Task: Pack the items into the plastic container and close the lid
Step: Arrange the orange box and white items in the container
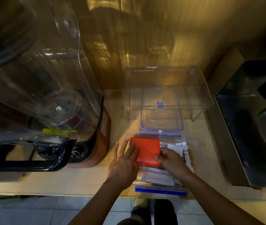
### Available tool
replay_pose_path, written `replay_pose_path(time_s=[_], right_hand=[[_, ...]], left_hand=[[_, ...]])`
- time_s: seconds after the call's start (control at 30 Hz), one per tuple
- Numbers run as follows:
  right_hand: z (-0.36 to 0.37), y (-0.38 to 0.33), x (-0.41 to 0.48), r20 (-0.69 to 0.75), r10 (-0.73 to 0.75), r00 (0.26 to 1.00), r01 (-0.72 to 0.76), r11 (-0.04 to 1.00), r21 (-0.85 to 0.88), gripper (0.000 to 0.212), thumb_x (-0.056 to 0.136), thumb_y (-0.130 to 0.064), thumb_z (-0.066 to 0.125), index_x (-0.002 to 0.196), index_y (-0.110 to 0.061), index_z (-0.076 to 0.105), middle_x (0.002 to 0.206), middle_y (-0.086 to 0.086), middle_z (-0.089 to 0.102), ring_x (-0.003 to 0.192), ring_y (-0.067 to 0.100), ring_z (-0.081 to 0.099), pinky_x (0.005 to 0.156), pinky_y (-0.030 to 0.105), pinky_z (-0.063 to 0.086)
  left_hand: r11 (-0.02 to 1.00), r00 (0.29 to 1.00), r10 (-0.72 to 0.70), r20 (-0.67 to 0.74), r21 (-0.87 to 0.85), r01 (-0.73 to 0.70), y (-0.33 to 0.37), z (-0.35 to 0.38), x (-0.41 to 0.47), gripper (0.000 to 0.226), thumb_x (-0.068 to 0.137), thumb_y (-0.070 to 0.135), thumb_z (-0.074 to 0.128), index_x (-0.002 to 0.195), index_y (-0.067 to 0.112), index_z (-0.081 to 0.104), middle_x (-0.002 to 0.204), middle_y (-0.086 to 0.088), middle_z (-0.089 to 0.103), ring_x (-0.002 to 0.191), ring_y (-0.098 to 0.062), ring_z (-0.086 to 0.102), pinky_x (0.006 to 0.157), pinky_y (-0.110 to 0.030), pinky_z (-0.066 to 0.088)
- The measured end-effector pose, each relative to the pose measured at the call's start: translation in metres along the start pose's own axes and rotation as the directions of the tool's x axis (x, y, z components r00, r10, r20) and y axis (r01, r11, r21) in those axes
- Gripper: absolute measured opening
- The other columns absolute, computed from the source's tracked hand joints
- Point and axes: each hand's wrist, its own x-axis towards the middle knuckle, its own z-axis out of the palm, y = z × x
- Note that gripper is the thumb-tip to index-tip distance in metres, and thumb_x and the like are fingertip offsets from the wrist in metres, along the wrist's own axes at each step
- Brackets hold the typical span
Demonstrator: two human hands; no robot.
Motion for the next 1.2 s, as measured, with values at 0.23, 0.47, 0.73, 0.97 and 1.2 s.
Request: replay_pose_path(time_s=[0.23, 0.47, 0.73, 0.97, 1.2], right_hand=[[-0.007, -0.002, -0.002, 0.078, -0.042, 0.996, 0.04, 0.999, 0.028, 0.016, 0.091, -0.018, 0.055, 0.098, -0.032, 0.059, 0.097, -0.005, 0.068, 0.092, 0.014, 0.065, 0.082, 0.028, 0.052], [-0.039, 0.006, -0.013, 0.206, -0.159, 0.966, 0.258, 0.693, -0.674, 0.016, 0.085, -0.024, 0.059, 0.099, -0.02, 0.066, 0.103, -0.001, 0.07, 0.099, 0.019, 0.062, 0.09, 0.037, 0.049], [-0.038, 0.032, -0.014, 0.328, -0.123, 0.937, 0.349, 0.237, -0.907, 0.031, 0.082, -0.021, 0.058, 0.112, -0.023, 0.061, 0.13, -0.001, 0.056, 0.131, 0.022, 0.035, 0.109, 0.052, 0.014], [-0.027, 0.032, -0.012, 0.234, -0.27, 0.934, 0.354, 0.612, -0.707, 0.023, 0.088, -0.01, 0.05, 0.102, -0.013, 0.068, 0.117, 0.002, 0.064, 0.124, 0.018, 0.043, 0.109, 0.042, 0.017], [-0.047, 0.033, -0.019, 0.336, -0.078, 0.939, 0.345, 0.237, -0.908, 0.035, 0.084, -0.021, 0.057, 0.119, -0.021, 0.056, 0.135, 0.004, 0.048, 0.134, 0.028, 0.03, 0.11, 0.055, 0.017]], left_hand=[[0.999, 0.999, -0.031, 0.016, -0.03, 0.031, 0.004, -0.007, 0.001, 0.059, 0.095, 0.048, 0.033, 0.146, 0.021, 0.022, 0.156, 0.003, 0.014, 0.144, -0.023, -0.014, 0.112, -0.044, -0.017], [0.911, 0.954, 0.297, 0.034, -0.311, -0.272, 0.028, -0.02, -0.005, 0.03, 0.091, 0.022, 0.049, 0.12, 0.023, 0.057, 0.119, -0.002, 0.064, 0.107, -0.021, 0.059, 0.087, -0.031, 0.049], [0.961, 0.925, 0.25, 0.286, -0.187, -0.202, 0.055, -0.011, 0.016, 0.037, 0.091, 0.003, 0.044, 0.124, 0.014, 0.056, 0.119, -0.015, 0.063, 0.107, -0.032, 0.059, 0.092, -0.04, 0.049], [0.952, 0.91, 0.256, 0.326, -0.246, -0.18, 0.059, -0.005, 0.022, 0.038, 0.09, 0.01, 0.05, 0.126, 0.02, 0.056, 0.123, -0.011, 0.064, 0.109, -0.029, 0.06, 0.093, -0.039, 0.049], [0.984, 0.915, 0.122, 0.385, -0.164, -0.062, 0.056, -0.002, 0.019, 0.031, 0.095, 0.013, 0.046, 0.124, 0.017, 0.055, 0.118, -0.01, 0.064, 0.105, -0.027, 0.061, 0.091, -0.039, 0.051]])
